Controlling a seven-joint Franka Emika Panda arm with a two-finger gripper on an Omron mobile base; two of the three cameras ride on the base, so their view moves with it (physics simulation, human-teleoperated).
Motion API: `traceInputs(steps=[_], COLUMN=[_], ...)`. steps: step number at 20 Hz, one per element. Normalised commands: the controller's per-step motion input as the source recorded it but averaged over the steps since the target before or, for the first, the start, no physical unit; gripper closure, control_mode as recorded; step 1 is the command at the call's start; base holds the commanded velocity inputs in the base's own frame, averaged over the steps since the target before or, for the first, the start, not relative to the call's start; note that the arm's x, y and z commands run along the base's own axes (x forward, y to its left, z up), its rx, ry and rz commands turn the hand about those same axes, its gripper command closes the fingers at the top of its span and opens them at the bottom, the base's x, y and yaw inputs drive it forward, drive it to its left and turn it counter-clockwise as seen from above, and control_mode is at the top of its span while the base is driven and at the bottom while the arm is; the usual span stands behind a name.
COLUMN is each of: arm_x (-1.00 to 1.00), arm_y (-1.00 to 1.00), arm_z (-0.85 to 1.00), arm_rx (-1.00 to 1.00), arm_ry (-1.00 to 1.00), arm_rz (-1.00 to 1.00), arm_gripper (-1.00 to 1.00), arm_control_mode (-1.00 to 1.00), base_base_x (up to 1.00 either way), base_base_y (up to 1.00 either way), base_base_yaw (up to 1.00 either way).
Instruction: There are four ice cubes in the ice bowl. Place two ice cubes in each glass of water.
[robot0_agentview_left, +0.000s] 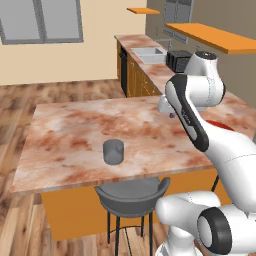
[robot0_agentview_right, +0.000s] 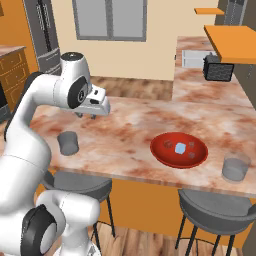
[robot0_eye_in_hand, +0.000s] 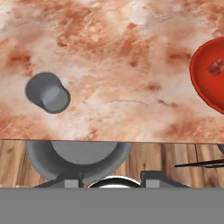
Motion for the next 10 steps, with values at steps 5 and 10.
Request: traceInputs(steps=[5,10], arm_x=[-0.13,-0.20], arm_y=[-0.09,-0.85], arm_z=[-0.04,0.00], arm_rx=[0.00,0.06], arm_ry=[0.00,0.04], arm_rz=[-0.02,-0.15], arm_gripper=[-1.00,-1.00], arm_control_mode=[-1.00,-1.00], base_base_x=[0.00,0.00], base_base_y=[0.00,0.00], base_base_yaw=[0.00,0.00])
